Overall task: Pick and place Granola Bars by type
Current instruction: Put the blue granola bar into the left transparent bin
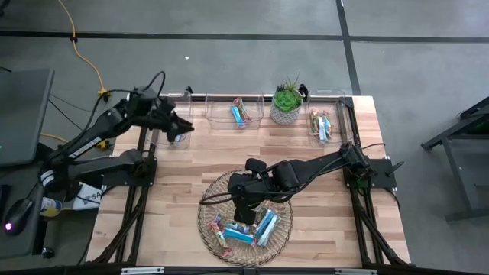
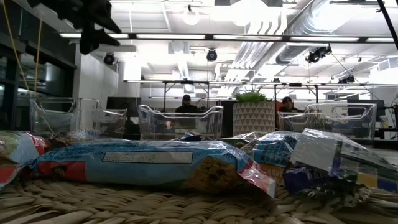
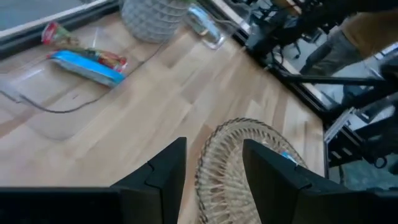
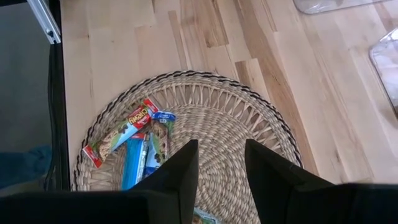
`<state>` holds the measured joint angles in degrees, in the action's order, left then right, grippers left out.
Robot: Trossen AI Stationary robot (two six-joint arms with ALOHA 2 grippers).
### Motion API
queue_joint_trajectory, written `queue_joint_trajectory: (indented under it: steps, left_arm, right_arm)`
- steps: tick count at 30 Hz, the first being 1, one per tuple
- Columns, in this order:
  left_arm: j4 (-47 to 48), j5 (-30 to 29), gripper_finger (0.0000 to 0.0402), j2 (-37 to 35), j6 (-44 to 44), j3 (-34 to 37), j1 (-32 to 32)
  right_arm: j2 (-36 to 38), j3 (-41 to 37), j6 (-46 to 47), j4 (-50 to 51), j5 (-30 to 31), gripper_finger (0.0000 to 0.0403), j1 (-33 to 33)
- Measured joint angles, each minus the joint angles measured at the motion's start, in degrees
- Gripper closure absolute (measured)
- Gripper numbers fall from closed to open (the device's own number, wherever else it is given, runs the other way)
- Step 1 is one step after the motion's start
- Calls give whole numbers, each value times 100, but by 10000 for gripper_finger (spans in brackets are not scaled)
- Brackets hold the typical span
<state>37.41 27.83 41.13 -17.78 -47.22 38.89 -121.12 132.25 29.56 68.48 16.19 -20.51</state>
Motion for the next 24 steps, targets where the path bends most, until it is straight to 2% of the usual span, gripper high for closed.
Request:
queue_joint_trajectory:
  steps: [11,18,24]
  left_arm:
    - [-76,-2073,248,-876,-889,0,-2231]
    - [44,-3122,248,-899,-1261,4,-3364]
    - [16,-3907,248,-907,-1401,9,-4054]
  right_arm:
    - [113,0,-13,326,162,288,0]
    - [385,-2,3,771,498,288,0]
    - [846,-2,-115,928,809,289,-139]
